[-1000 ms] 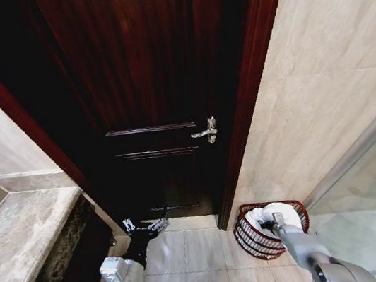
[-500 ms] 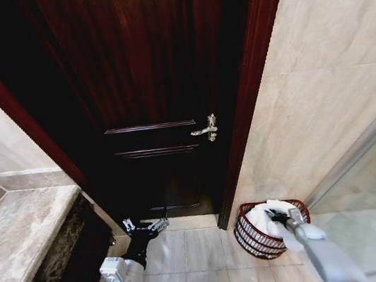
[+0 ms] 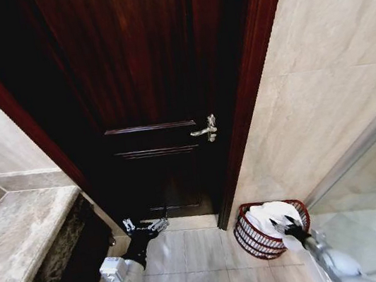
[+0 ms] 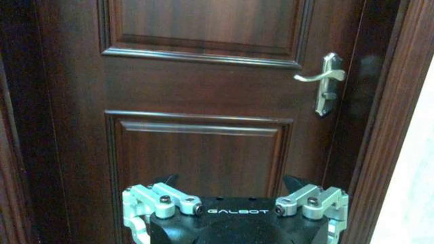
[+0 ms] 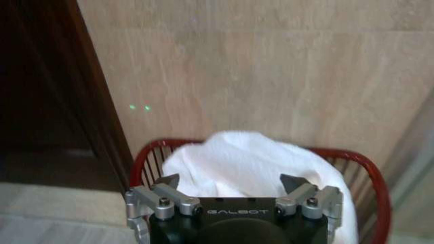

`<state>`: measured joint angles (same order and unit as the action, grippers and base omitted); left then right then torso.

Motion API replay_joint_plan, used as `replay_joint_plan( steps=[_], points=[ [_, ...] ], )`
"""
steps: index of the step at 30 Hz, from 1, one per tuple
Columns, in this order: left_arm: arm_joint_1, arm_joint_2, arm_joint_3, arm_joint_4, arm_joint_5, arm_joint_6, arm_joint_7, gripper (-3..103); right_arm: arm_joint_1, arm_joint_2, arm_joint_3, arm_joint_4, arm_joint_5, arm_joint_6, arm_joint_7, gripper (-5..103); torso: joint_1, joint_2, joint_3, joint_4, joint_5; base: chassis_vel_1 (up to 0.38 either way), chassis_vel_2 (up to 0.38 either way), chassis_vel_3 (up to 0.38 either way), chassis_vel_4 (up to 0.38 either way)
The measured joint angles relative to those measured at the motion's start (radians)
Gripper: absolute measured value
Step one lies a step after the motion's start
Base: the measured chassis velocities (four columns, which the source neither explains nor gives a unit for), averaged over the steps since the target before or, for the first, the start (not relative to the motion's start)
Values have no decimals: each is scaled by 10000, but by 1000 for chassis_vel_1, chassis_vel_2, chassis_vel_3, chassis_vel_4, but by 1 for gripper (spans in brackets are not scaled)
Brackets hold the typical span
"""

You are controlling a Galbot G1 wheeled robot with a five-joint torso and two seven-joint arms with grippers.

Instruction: Discard the used towel into the hamper.

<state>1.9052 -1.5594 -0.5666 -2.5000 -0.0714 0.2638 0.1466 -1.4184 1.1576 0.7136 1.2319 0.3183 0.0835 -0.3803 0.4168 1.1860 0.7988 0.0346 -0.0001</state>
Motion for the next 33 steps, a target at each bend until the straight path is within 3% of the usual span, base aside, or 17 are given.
replay_joint_plan(
  steps=[3,4,6,9,12,14,16,19,23,24,26,28,33],
  points=[
    [0,-1,0,0,0,0,0,100,-14,41,18,-218,-223,171,18,100,1,3,2,4,1,0,0,0,0],
    [-1,0,0,0,0,0,0,100,57,85,9,-440,-376,240,107,93,4,6,5,3,2,0,0,0,0],
    [0,0,0,0,0,0,0,100,128,105,-5,-561,-476,260,173,93,6,8,6,4,2,0,0,0,0],
    [-1,0,0,0,0,0,0,100,600,48,-145,-1360,-774,274,193,79,9,14,10,4,2,0,0,0,0],
    [0,0,0,0,0,0,0,100,981,3,-229,-1873,-859,217,175,76,10,16,11,4,3,0,0,0,0],
    [0,-1,0,0,0,0,0,100,1463,-37,-331,-2361,-967,-157,158,65,13,20,13,8,1,0,0,0,0],
    [0,0,0,0,0,0,0,100,1600,-37,-365,-2502,-1069,-246,147,65,13,21,14,5,1,0,0,0,0],
    [0,-1,0,0,0,0,0,100,2173,-11,-527,-3036,-1346,-637,107,54,14,24,15,4,2,0,0,0,0],
    [0,-1,0,0,0,0,0,100,3073,-24,-805,-3896,-1518,-934,-45,46,16,28,17,5,2,0,0,0,0],
    [0,-1,0,0,0,0,0,100,3073,-24,-805,-3896,-1518,-934,-45,46,16,28,17,5,2,0,0,0,0],
    [0,-1,0,0,0,0,0,100,3801,-20,-929,-4630,-1817,-951,-131,33,18,30,19,6,0,0,0,0,0],
    [0,-1,0,0,0,0,0,100,3965,-15,-963,-4812,-1878,-950,-147,33,19,31,19,5,0,0,0,0,0],
    [0,0,0,0,0,0,0,100,5379,93,-1291,-6469,-2562,-771,-288,18,19,33,21,3,1,0,0,0,0]
  ],
)
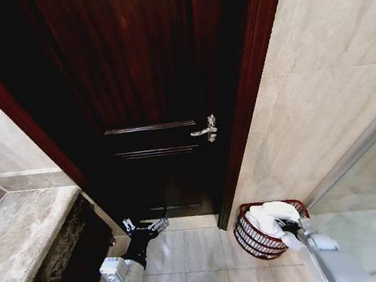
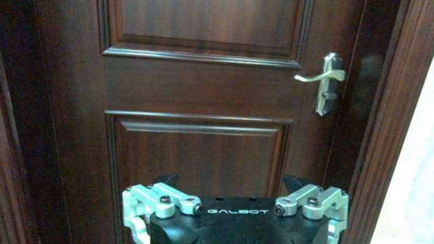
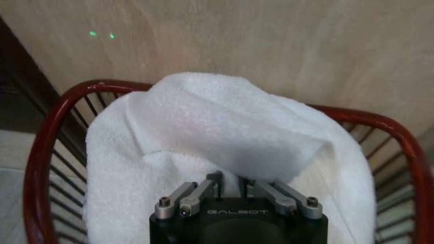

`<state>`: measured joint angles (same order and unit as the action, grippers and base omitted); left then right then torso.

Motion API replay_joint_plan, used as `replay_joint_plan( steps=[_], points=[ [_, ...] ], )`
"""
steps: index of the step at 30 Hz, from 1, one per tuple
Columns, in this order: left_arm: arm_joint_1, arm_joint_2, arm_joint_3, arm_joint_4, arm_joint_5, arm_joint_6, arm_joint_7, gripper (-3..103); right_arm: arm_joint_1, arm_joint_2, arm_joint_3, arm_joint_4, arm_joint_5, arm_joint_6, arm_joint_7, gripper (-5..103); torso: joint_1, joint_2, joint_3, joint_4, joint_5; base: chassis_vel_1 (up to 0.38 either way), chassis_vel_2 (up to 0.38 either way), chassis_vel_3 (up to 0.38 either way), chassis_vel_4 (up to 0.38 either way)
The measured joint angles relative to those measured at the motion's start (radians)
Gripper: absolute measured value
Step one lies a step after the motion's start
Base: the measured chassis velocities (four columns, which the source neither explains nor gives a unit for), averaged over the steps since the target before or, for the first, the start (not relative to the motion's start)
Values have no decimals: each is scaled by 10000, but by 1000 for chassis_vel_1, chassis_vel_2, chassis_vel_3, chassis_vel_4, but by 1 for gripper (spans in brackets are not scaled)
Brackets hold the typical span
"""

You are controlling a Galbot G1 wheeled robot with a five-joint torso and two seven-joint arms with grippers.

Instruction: Discard the used towel into the hamper.

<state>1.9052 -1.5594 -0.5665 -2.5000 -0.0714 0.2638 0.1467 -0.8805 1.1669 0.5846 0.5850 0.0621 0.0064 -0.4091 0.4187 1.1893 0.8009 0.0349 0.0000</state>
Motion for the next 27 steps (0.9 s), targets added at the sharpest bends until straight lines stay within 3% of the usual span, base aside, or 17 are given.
replay_joint_plan(
  steps=[3,5,14,19,22,27],
  points=[
    [0,0,0,1,0,0,0,100,598,118,-112,-687,-323,99,-32,14,0,1,1,2,0,0,0,0,0],
    [0,0,0,0,0,0,0,100,1037,247,-126,-1244,-633,129,-36,3,1,2,1,3,-1,0,0,0,0],
    [0,0,0,0,0,0,0,100,1753,571,3,-2759,-1516,-236,132,0,1,5,2,2,1,0,0,0,0],
    [0,-1,0,0,0,0,0,100,1211,533,-209,-1818,-855,-514,196,-3,2,6,2,1,3,0,0,0,0],
    [0,0,0,0,0,0,0,100,131,104,-660,338,403,-650,117,12,1,7,2,1,0,0,0,0,0],
    [0,1,0,0,0,0,0,100,-1153,-460,-633,2670,1360,-731,151,27,2,8,2,1,-2,0,0,0,0]
  ],
)
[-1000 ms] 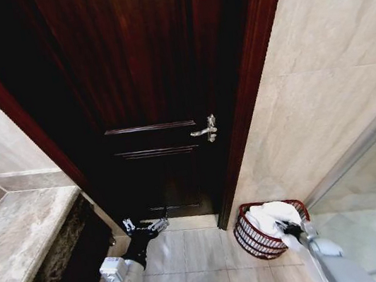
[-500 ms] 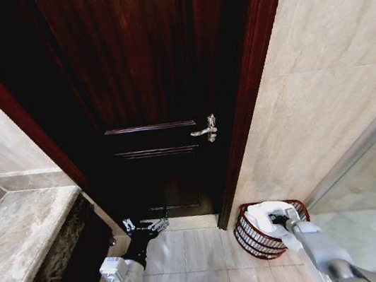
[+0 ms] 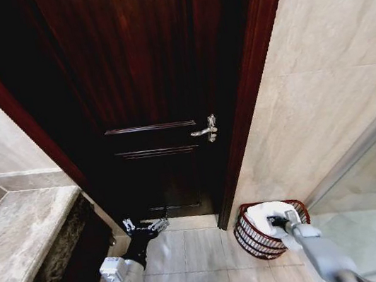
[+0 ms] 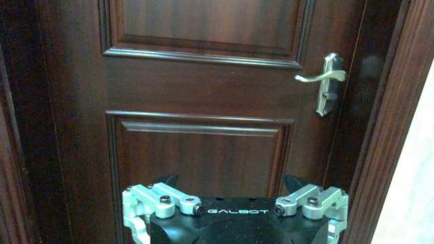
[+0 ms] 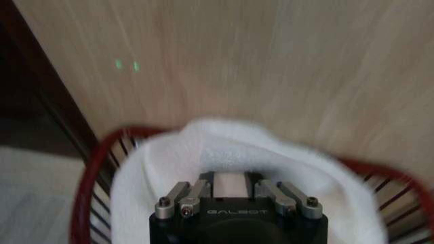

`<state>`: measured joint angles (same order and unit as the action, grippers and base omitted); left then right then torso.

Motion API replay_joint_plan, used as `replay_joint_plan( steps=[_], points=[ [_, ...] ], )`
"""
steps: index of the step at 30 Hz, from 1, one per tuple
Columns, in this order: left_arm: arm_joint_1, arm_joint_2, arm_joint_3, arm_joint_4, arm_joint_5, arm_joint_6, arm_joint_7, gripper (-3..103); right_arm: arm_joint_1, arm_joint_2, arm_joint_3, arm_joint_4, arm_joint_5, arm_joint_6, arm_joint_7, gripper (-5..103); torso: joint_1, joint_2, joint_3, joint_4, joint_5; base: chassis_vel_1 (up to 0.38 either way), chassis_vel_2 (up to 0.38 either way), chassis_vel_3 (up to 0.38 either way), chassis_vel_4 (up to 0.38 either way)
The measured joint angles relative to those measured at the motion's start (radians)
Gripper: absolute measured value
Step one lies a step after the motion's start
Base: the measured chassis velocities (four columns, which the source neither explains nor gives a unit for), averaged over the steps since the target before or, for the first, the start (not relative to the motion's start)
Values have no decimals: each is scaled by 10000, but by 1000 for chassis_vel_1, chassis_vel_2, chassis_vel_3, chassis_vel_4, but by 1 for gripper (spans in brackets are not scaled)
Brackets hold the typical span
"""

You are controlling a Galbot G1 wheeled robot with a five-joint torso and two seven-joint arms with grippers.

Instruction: Discard the used towel into the hamper.

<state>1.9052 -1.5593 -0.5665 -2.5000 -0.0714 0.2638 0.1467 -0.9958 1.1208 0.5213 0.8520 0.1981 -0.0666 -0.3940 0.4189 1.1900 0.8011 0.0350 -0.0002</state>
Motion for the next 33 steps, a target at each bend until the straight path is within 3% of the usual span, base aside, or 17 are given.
replay_joint_plan(
  steps=[1,3,4,5,8,9,12,19,28,29,31,33],
  points=[
    [0,0,0,0,0,0,0,100,0,0,0,0,0,0,0,27,0,0,0,0,0,0,0,0,0],
    [-1,-2,0,0,0,0,0,100,-1803,-343,488,2605,891,-152,222,44,0,1,0,4,-2,0,0,0,0],
    [0,1,0,0,0,0,0,100,-2414,-356,676,3273,1019,-139,288,44,0,1,0,-2,0,0,0,0,0],
    [0,1,0,0,0,0,0,100,-2414,-356,676,3273,1019,-139,288,44,0,1,0,-2,0,0,0,0,0],
    [-1,-2,0,0,0,0,0,100,-4036,-204,1210,4615,1148,245,547,60,-1,3,0,-5,0,0,0,0,0],
    [-1,-2,0,0,0,0,0,100,-4036,-204,1210,4615,1148,245,547,60,-1,3,0,-5,0,0,0,0,0],
    [-1,-1,0,0,0,0,0,100,-4822,118,1624,4802,925,626,746,77,-1,2,0,-1,3,0,0,0,0],
    [0,-2,0,0,0,0,0,100,-5009,382,1911,4195,318,1064,918,99,0,3,1,0,1,0,0,0,0],
    [0,-2,0,0,0,0,0,100,-4187,390,1704,2839,-251,1197,889,100,2,2,2,2,3,0,0,0,0],
    [-1,-1,0,0,0,0,0,100,-4082,387,1679,2633,-377,1146,854,93,2,2,2,2,3,0,0,0,0],
    [-1,-1,0,-1,0,0,0,100,-4041,387,1679,2542,-438,1129,827,93,2,2,2,1,3,0,0,0,0],
    [0,-2,-1,0,0,0,0,100,-3966,384,1682,2334,-522,1118,755,84,2,2,2,-1,2,0,0,0,0]
  ],
)
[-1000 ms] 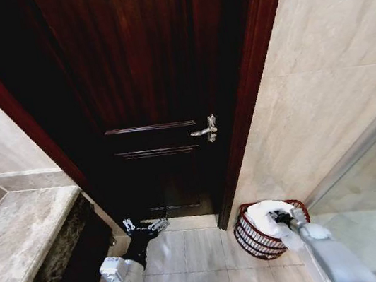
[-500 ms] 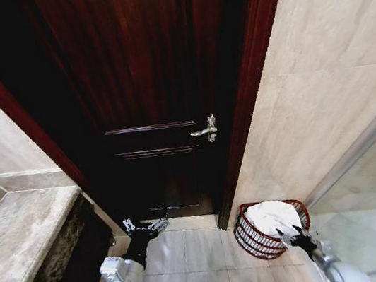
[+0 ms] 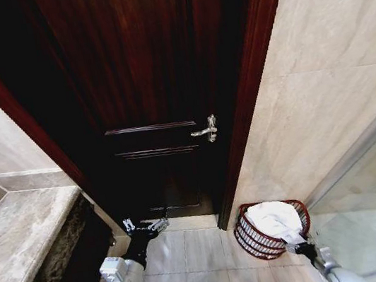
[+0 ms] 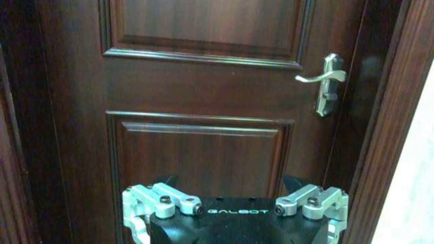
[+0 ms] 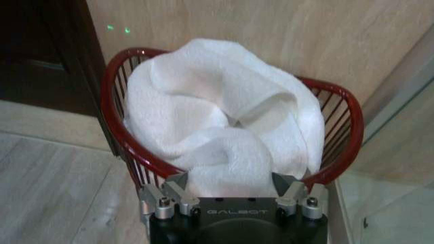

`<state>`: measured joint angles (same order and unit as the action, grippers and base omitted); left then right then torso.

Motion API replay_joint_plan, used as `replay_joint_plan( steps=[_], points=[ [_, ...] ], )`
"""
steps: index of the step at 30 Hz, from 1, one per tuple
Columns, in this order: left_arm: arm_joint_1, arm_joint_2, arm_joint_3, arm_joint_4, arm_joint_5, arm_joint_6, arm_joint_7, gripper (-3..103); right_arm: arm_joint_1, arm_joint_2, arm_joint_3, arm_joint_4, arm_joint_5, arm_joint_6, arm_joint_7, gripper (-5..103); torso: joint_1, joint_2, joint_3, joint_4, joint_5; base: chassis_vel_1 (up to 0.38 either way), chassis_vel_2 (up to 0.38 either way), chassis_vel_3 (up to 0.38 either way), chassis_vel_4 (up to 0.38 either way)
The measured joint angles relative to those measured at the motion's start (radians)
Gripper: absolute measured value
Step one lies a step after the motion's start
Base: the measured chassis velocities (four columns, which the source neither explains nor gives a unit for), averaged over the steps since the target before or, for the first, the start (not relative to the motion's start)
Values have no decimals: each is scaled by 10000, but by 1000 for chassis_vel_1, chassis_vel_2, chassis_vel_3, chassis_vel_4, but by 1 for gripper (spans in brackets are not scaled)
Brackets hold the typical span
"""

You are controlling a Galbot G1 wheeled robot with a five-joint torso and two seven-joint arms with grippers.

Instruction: Discard the used towel into the hamper.

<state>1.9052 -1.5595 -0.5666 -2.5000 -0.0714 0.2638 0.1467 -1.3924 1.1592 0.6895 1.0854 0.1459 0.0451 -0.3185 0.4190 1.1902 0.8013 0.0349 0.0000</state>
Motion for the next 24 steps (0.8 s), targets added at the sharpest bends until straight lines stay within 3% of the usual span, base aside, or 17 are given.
replay_joint_plan(
  steps=[6,11,12,14,24],
  points=[
    [0,0,0,0,0,0,0,100,170,-35,-9,-239,57,80,-82,73,0,0,0,0,-1,0,0,0,0],
    [0,0,0,0,0,0,0,100,427,-100,-91,-352,118,-39,-91,57,0,0,0,2,-1,0,0,0,0],
    [0,0,0,0,0,0,0,100,476,-107,-109,-403,133,-60,-92,49,0,0,0,2,-1,0,0,0,0],
    [0,0,0,0,0,0,0,100,503,-111,-113,-432,145,-69,-92,49,0,0,0,1,0,0,0,0,0],
    [0,0,0,0,0,0,0,100,854,-261,-186,-122,375,-59,-107,21,0,0,0,2,0,0,0,0,0]
  ],
)
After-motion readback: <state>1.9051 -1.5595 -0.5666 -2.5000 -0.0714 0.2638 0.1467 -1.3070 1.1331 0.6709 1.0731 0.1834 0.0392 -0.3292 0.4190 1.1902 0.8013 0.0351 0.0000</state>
